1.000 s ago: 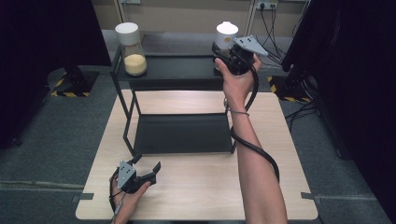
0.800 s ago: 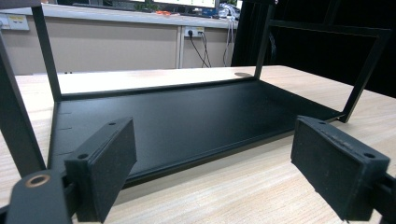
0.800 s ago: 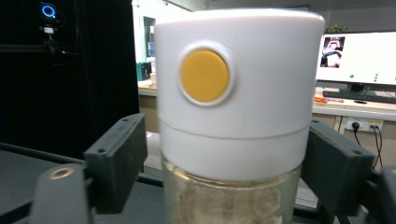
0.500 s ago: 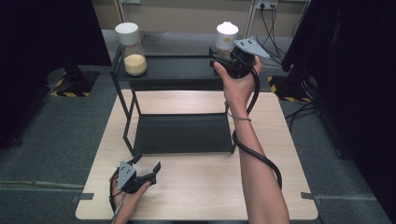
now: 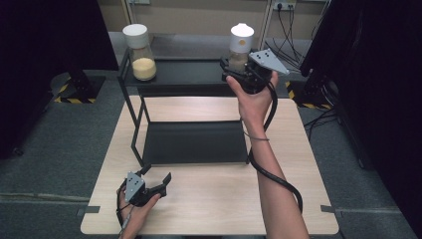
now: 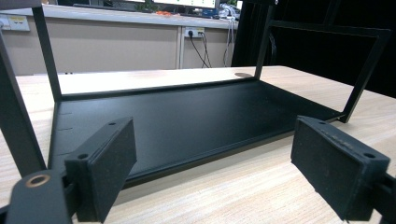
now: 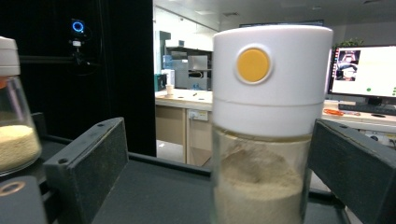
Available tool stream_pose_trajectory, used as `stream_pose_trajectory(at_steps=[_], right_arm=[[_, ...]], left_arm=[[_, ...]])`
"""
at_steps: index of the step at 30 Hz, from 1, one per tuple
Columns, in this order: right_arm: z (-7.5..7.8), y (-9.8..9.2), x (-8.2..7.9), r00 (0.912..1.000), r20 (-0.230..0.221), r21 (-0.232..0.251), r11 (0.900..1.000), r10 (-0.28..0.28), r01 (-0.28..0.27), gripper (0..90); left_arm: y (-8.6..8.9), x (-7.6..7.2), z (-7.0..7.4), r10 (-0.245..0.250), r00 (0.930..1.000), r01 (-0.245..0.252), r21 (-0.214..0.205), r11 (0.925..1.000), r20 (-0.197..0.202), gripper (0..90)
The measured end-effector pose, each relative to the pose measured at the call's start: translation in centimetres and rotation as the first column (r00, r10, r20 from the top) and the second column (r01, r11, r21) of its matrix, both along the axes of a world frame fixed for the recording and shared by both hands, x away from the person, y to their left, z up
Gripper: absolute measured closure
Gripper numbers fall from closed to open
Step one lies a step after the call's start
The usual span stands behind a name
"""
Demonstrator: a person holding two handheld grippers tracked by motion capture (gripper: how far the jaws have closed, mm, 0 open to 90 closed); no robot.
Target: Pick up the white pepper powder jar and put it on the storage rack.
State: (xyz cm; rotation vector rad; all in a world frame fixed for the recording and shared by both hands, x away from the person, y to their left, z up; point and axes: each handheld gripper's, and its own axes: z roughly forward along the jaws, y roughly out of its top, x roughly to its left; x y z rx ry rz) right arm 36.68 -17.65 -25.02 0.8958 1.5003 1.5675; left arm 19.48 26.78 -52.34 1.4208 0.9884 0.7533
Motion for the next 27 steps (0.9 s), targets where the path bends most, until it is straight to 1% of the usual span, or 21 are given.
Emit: stream_pose_trajectory(at_steps=[8,14,17,27], right_arm=[[-0.6,-0.4,-1.0,0.9999,0.007,0.016,0.9998,0.010,-0.010,4.6],[-0.9,-0.7,-1.9,0.9996,0.016,0.016,0.9996,0.025,-0.026,4.6],[-1.3,-0.8,-2.4,0.9992,0.025,0.010,0.9995,0.031,-0.031,4.7],[-2.8,-1.4,-3.6,0.9984,0.030,0.012,0.9987,0.049,-0.049,4.8]], left_arm=[[0.0,0.0,0.0,0.000,1.0000,0.000,0.000,1.0000,0.000,13.5],[-0.1,0.0,0.0,0.002,1.0000,-0.002,0.001,1.0000,0.003,13.5],[-0.1,0.0,0.0,0.002,1.0000,-0.002,0.000,1.0000,0.003,13.5],[-0.1,0.0,0.0,0.003,1.0000,-0.003,0.001,1.0000,0.003,13.5]])
